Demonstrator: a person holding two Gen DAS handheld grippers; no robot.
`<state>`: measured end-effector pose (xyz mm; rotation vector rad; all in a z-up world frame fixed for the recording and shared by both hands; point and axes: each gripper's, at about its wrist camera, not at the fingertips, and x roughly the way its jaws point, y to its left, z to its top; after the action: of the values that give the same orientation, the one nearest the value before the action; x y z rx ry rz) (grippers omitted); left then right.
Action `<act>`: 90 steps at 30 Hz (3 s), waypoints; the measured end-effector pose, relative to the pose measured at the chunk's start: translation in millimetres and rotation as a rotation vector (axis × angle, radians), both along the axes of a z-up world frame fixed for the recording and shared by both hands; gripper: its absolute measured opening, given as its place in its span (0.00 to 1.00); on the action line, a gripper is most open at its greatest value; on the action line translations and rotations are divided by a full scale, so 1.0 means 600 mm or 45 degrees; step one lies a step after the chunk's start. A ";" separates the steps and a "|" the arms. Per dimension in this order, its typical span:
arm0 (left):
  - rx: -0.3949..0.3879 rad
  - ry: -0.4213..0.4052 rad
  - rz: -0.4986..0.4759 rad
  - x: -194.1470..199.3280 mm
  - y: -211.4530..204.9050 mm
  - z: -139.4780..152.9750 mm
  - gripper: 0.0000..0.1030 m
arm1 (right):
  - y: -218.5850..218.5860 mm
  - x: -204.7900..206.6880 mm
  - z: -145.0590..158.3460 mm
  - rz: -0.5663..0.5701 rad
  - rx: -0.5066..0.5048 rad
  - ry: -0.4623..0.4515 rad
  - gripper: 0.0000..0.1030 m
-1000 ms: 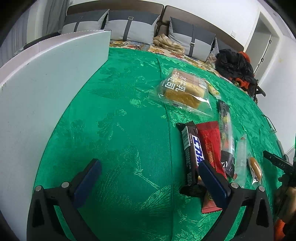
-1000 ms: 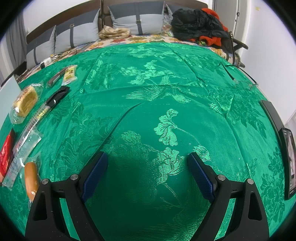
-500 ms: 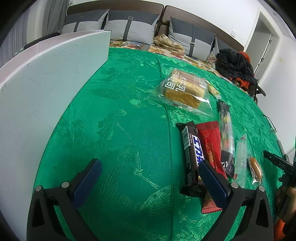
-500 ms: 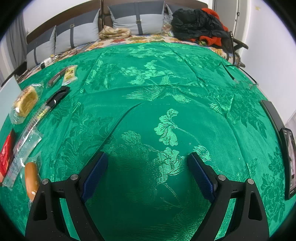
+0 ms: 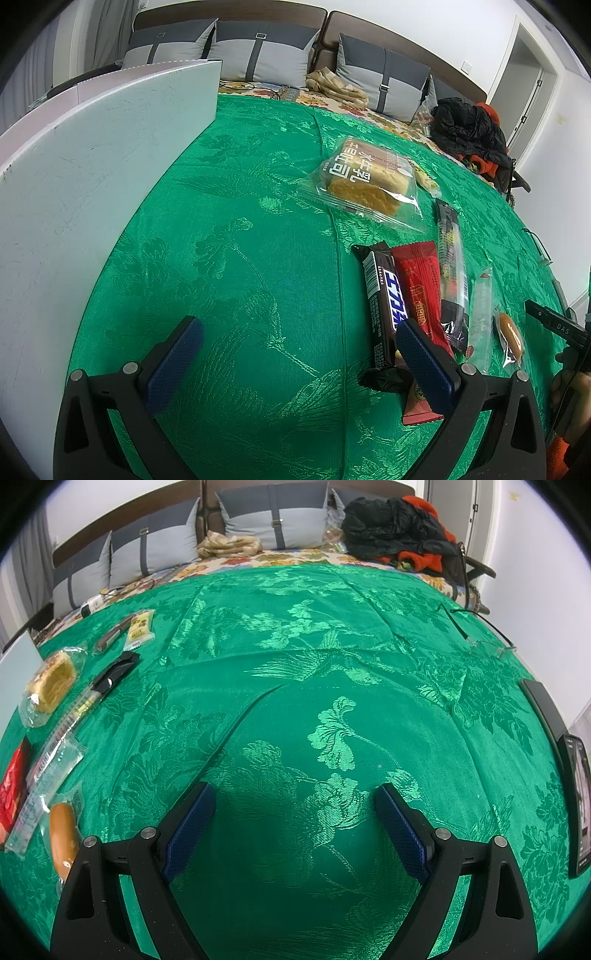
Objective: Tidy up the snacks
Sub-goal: 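Bring both tools back from the box over the remaining snacks, then lower the left tool onto the dark chocolate bar and close it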
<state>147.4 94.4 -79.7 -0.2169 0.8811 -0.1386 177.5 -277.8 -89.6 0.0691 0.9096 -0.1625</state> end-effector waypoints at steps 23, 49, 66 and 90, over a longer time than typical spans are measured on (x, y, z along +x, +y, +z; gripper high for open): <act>-0.156 -0.019 -0.005 -0.005 0.026 0.005 1.00 | 0.000 0.001 0.000 0.000 0.002 -0.001 0.89; 0.237 0.171 -0.127 -0.002 -0.034 0.020 0.17 | 0.001 0.002 -0.001 0.001 0.005 -0.002 0.89; 0.300 0.076 -0.058 -0.004 -0.019 -0.009 1.00 | 0.000 0.003 -0.001 0.000 0.006 -0.003 0.89; 0.297 0.074 -0.060 -0.002 -0.023 -0.011 1.00 | 0.000 0.003 -0.001 0.000 0.008 -0.004 0.89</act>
<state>146.1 80.6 -86.6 0.0176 0.9523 -0.0723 179.2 -277.6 -90.4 0.0748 0.9066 -0.1596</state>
